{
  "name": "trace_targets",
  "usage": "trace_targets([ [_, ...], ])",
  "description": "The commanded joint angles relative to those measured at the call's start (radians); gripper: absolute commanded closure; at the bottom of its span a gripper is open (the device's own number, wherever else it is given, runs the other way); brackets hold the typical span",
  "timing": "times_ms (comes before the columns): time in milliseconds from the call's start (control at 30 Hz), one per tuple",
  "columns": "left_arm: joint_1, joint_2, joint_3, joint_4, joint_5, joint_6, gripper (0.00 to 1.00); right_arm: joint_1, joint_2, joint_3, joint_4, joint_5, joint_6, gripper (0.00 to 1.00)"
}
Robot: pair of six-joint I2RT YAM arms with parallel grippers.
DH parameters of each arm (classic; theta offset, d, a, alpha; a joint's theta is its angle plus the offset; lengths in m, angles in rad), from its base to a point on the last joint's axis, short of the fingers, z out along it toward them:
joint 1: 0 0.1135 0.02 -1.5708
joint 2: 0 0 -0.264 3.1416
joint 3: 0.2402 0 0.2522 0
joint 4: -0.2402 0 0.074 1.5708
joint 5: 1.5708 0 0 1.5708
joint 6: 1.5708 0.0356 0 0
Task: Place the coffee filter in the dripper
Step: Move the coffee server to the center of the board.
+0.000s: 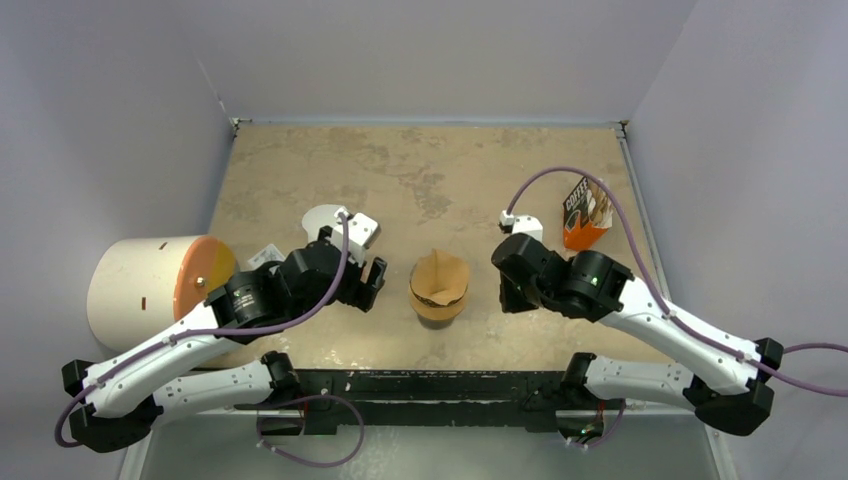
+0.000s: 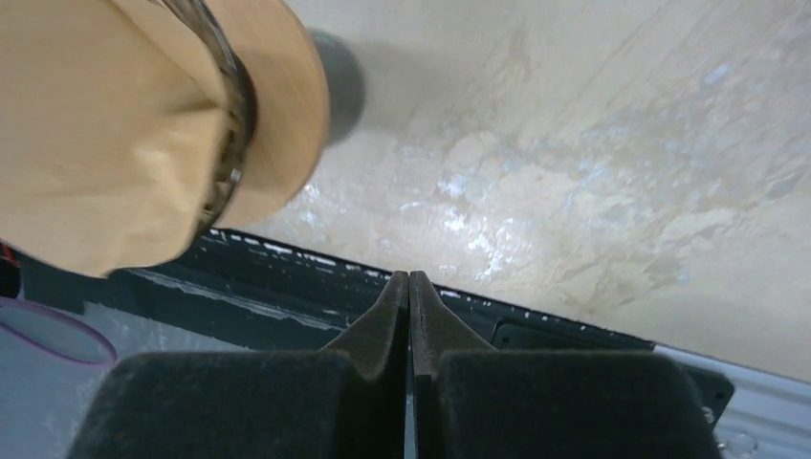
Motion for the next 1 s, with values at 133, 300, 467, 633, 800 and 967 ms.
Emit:
trace_targets([
  [133,0.007,-0.017,-0.02,0.056,-0.006,0.036,0.25,-0.023,-0.102,-0.294,0.236,-0.23,0.134,1.0],
  [300,0.007,-0.004,-0.02,0.056,-0.004,0.046,0.25,-0.069,-0.136,-0.427,0.372,-0.38,0.198,1.0],
  [467,0.007,0.0,-0.019,0.055,-0.003,0.047,0.25,-0.135,-0.178,-0.596,0.593,-0.561,0.288,1.0],
  [633,0.007,-0.002,-0.019,0.056,-0.002,0.05,0.25,-0.161,-0.183,-0.733,0.789,-0.645,0.397,1.0],
  [800,0.007,0.001,-0.019,0.057,-0.001,0.053,0.25,-0.178,-0.162,-0.867,1.031,-0.708,0.508,1.0],
  [967,0.007,0.003,-0.019,0.057,-0.001,0.055,0.25,-0.199,-0.11,-0.949,1.257,-0.747,0.593,1.0],
])
